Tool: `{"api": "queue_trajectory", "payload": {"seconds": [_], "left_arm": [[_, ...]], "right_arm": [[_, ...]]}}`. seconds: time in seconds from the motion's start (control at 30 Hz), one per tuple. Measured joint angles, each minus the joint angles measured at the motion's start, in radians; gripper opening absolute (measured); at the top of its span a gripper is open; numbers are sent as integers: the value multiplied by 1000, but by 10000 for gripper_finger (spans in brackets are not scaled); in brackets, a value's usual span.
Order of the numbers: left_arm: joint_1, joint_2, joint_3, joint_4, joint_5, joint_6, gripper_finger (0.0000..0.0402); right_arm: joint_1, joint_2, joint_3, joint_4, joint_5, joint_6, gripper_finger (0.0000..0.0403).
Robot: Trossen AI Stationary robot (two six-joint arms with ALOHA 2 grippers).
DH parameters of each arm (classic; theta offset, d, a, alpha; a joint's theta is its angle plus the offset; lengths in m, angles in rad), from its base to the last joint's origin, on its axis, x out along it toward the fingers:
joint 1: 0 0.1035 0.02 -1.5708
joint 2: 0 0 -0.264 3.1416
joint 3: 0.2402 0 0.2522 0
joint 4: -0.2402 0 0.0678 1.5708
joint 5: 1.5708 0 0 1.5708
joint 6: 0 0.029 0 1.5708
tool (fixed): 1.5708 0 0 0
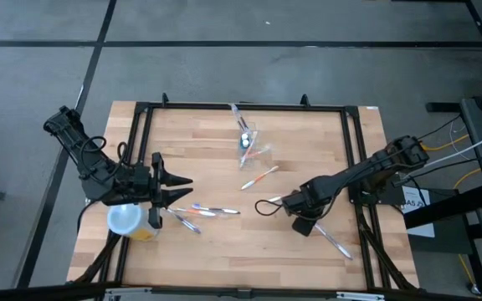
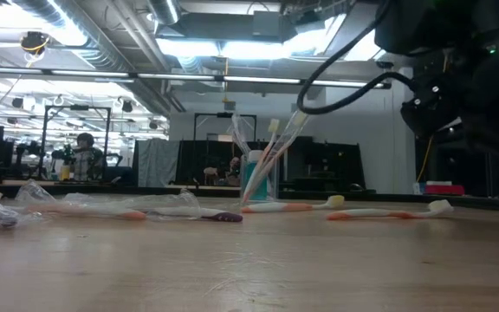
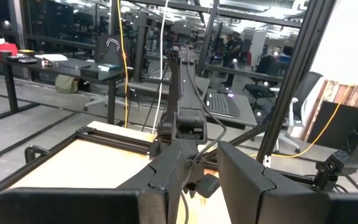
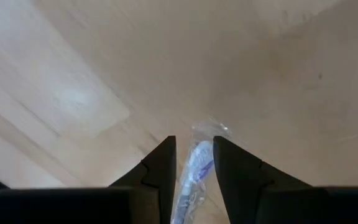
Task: Pick & Place toothbrushing station
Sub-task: Put the purple toothbrush into the transparent organizer
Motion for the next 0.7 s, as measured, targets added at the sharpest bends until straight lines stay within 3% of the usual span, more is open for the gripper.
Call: {"api": "queue_trajectory", "payload": {"seconds": [0.2,0.43,0.7], "left_arm": [[0,0,0,0,0,0,94],[0,0,0,3,0,-15,94],[0,0,0,9,-1,-16,91]], "right_arm": [[-1,-13,-2,-44,56,6,110],[3,-13,-62,37,-18,33,110],[23,-13,-97,87,-26,63,110]]}}
